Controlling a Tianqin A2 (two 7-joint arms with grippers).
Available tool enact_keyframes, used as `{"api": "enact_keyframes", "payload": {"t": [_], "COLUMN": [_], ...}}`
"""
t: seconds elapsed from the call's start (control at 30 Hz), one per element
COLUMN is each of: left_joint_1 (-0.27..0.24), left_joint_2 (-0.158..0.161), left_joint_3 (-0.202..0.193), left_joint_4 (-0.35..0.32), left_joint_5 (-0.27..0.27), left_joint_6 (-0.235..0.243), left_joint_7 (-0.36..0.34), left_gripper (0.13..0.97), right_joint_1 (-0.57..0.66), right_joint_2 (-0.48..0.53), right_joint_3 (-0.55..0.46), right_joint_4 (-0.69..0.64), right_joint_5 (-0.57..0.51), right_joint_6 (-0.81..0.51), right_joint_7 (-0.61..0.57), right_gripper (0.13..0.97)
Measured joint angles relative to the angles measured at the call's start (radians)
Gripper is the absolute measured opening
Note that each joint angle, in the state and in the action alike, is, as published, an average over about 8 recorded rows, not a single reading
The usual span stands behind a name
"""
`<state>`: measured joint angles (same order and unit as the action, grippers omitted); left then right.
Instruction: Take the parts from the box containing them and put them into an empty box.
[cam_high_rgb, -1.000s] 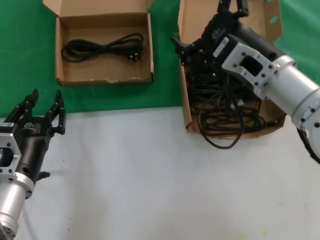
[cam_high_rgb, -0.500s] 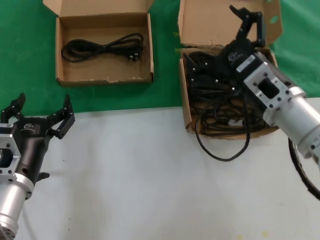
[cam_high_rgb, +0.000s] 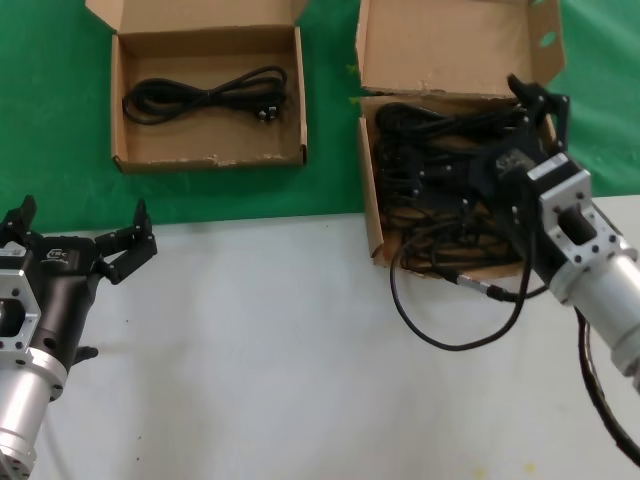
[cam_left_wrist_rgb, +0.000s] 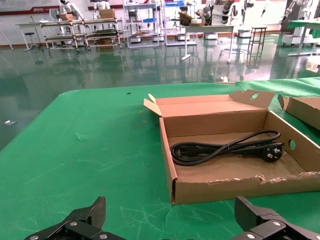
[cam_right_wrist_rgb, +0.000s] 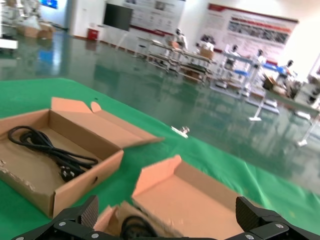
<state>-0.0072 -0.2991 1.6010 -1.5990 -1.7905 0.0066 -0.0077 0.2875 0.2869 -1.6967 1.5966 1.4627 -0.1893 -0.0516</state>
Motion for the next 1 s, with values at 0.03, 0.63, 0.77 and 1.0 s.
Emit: {"api": "enact_keyframes", "payload": {"t": [0.03, 0.63, 0.77, 1.0], "left_joint_1": [0.000, 0.005, 0.006, 0.007], "left_joint_2": [0.000, -0.001, -0.001, -0.001], "left_joint_3": [0.000, -0.001, -0.001, -0.001], "left_joint_4": [0.000, -0.001, -0.001, -0.001], "left_joint_5": [0.000, -0.006, -0.007, -0.009], "left_joint_6": [0.000, -0.004, -0.005, -0.006], "left_joint_7": [0.000, 0.005, 0.006, 0.007], "left_gripper": [0.850, 0.962, 0.966, 0.966], "right_joint_1": [-0.010, -0.185, -0.224, -0.261], "right_joint_2": [0.000, 0.008, 0.010, 0.012], "right_joint_3": [0.003, 0.062, 0.075, 0.088], "right_joint_4": [0.000, 0.002, 0.003, 0.003], "right_joint_5": [0.012, 0.218, 0.263, 0.306], "right_joint_6": [0.006, 0.122, 0.148, 0.172], "right_joint_7": [0.002, 0.033, 0.040, 0.047], "right_gripper": [0.966, 0.966, 0.966, 0.966]}}
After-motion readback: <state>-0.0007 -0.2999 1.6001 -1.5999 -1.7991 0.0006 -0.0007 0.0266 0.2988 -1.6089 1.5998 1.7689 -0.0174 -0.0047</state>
